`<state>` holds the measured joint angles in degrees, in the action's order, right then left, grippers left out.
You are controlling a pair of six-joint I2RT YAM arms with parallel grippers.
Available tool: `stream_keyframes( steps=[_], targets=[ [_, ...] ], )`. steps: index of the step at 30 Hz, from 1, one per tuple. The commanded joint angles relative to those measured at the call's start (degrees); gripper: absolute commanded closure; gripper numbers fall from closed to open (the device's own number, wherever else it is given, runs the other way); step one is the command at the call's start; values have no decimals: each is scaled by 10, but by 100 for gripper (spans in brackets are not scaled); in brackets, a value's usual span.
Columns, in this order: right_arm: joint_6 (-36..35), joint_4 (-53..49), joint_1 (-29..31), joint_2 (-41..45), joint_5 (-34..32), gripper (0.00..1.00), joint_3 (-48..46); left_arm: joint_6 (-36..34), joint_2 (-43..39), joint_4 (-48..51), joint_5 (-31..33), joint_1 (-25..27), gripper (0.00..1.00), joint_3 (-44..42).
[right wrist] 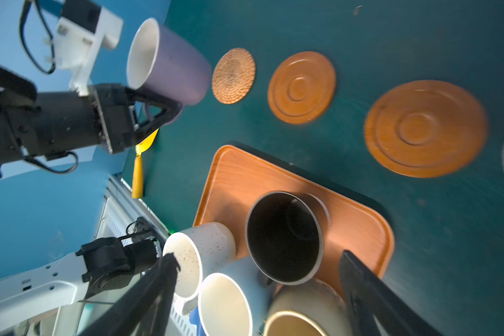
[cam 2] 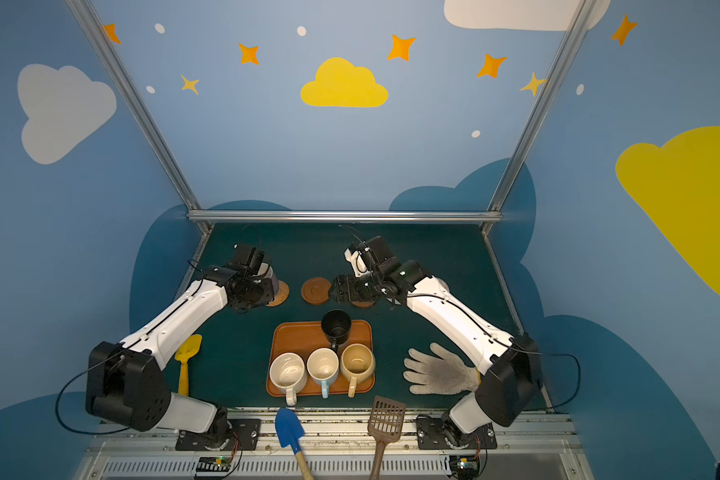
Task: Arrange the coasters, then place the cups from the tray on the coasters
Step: 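Lift white mug with left gripper toward wicker coaster while right gripper shifts, then lower white mug onto the wicker coaster and open left gripper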
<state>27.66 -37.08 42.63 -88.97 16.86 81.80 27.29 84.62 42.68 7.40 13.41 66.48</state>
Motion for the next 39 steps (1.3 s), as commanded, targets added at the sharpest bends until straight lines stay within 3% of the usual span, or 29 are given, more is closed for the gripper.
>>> stream_keyframes(
  steps=[1,12,24,34,39],
  targets=[
    [5,16,15,-30,29,13,26,-20,14,-51,-18,-18,97,11],
    [12,19,47,-80,34,12,52,-48,90,-60,-35,-34,97,38],
    [-4,-2,40,-72,17,12,46,-84,164,-77,-43,-43,97,69],
    [1,0,38,-64,19,11,30,-109,171,-71,18,-30,97,61],
    [1,-1,37,-69,24,11,27,-101,178,-76,3,-27,97,51]
  ],
)
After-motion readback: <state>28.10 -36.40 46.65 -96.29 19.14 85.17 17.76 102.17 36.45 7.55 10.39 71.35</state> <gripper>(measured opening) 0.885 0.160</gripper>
